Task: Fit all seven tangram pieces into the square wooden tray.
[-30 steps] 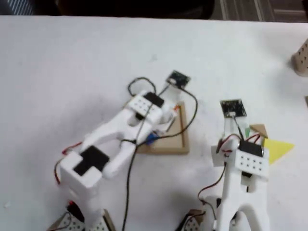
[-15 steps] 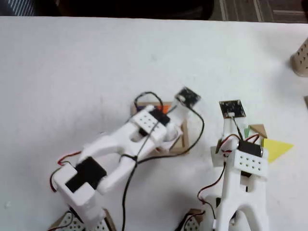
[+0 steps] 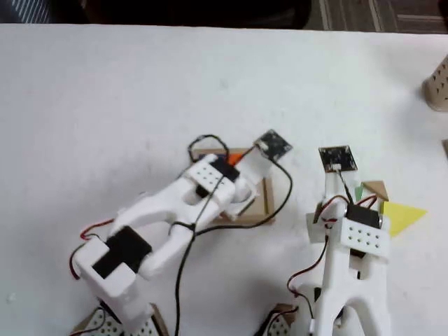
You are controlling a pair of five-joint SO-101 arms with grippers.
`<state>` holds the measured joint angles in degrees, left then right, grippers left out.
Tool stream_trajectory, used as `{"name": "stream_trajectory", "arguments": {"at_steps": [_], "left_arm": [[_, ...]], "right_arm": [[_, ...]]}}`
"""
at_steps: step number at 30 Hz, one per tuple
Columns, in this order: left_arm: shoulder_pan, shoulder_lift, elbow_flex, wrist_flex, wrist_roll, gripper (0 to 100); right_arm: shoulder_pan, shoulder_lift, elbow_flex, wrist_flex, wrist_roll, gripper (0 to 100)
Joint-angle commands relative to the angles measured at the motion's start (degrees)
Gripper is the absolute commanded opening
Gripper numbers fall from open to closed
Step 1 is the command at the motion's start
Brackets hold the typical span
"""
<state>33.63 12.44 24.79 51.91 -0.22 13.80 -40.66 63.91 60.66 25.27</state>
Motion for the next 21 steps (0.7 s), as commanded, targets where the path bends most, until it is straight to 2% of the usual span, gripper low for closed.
{"name": "stream_trajectory", "arguments": {"at_steps": [1,16,21], "left_arm": [[-1.7,-3.6,1.1,-0.5,-0.7,2],[-1.6,-4.1,1.1,1.3,-0.4,2],[-0.7,-8.7,0.7,1.6,-0.4,2]], "right_arm": [[0.2,-1.5,-0.2,-1.7,0.7,2.3],[0.2,-1.5,-0.2,-1.7,0.7,2.3],[0.2,-1.5,-0.2,-1.7,0.7,2.3]]}}
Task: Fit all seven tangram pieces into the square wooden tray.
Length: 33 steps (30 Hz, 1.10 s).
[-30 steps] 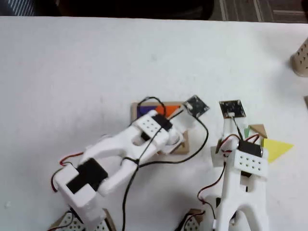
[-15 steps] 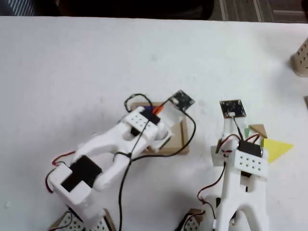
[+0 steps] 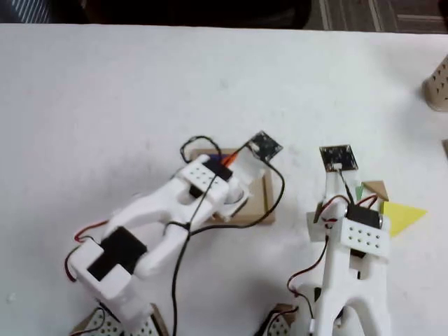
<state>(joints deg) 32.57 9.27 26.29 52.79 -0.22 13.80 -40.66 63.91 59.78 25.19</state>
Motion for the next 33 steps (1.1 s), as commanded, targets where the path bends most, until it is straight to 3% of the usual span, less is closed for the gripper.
{"name": "stream_trajectory", "arguments": {"at_steps": [1,6,12,19,33], "left_arm": [[0.7,-6.7,-0.5,0.6,-0.4,2],[0.8,-8.9,0.5,-3.7,0.3,2],[-0.7,0.8,-3.0,-6.9,4.5,2],[-4.0,6.1,-9.8,0.8,4.9,2],[-5.6,6.1,-9.8,4.1,4.9,2]], "right_arm": [[0.2,-1.5,-0.2,-0.8,0.8,2.3],[0.2,-1.5,-0.2,-0.8,0.8,2.3],[0.2,-1.5,-0.2,-0.8,0.8,2.3],[0.2,-1.5,-0.2,-0.8,0.8,2.3],[0.2,-1.5,-0.2,-0.8,0.8,2.3]]}}
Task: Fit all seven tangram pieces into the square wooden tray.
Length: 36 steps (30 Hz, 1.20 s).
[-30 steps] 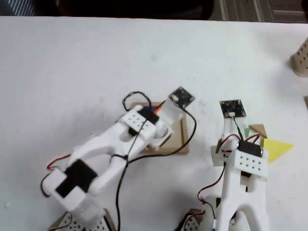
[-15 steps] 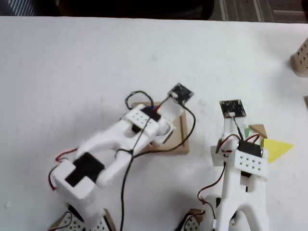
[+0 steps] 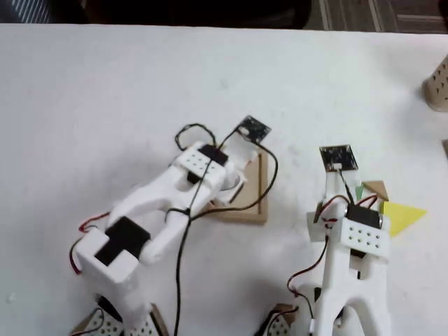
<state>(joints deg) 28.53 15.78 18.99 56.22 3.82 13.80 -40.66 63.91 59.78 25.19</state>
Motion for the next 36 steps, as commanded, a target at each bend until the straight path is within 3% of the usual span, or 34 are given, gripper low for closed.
{"name": "stream_trajectory", "arguments": {"at_steps": [1,13,22,36], "left_arm": [[-1.5,-0.4,-2.5,0.7,0.9,2],[-1.5,-2.2,-3.1,0.0,1.0,2],[-5.0,-4.1,-2.5,-7.6,1.0,2],[-6.5,0.2,-3.1,-6.3,0.5,2]], "right_arm": [[0.2,-1.5,-0.2,-0.8,0.8,2.3],[0.2,-1.5,-0.2,-0.8,0.8,2.3],[0.2,-1.5,-0.1,-0.8,0.8,2.2],[0.2,-1.5,0.4,-0.9,0.8,2.3]]}}
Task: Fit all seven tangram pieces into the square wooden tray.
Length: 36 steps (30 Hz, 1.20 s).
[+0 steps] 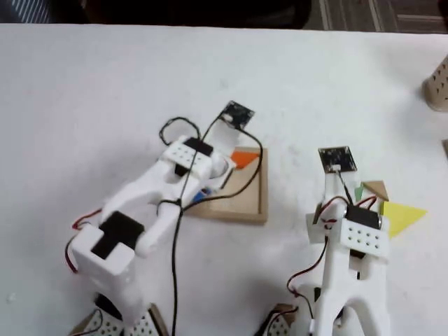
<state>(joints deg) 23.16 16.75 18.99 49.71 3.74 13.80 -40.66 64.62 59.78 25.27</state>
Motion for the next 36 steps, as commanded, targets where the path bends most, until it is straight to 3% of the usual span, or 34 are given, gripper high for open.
{"name": "stream_trajectory", "arguments": {"at_steps": [1,21,25,36], "left_arm": [[-1.3,-0.7,-3.1,0.3,0.6,2],[-3.7,-2.9,-4.3,2.9,1.1,2],[-3.6,-2.9,-7.8,6.7,1.1,2],[7.6,-2.2,-8.4,11.8,0.5,2]], "right_arm": [[0.2,-1.5,-0.4,-0.9,0.7,2.4],[0.2,-1.5,-0.3,-1.7,0.7,2.4],[0.2,-1.5,-0.3,-1.7,0.7,2.4],[0.2,-1.5,-0.3,-1.7,0.7,2.4]]}}
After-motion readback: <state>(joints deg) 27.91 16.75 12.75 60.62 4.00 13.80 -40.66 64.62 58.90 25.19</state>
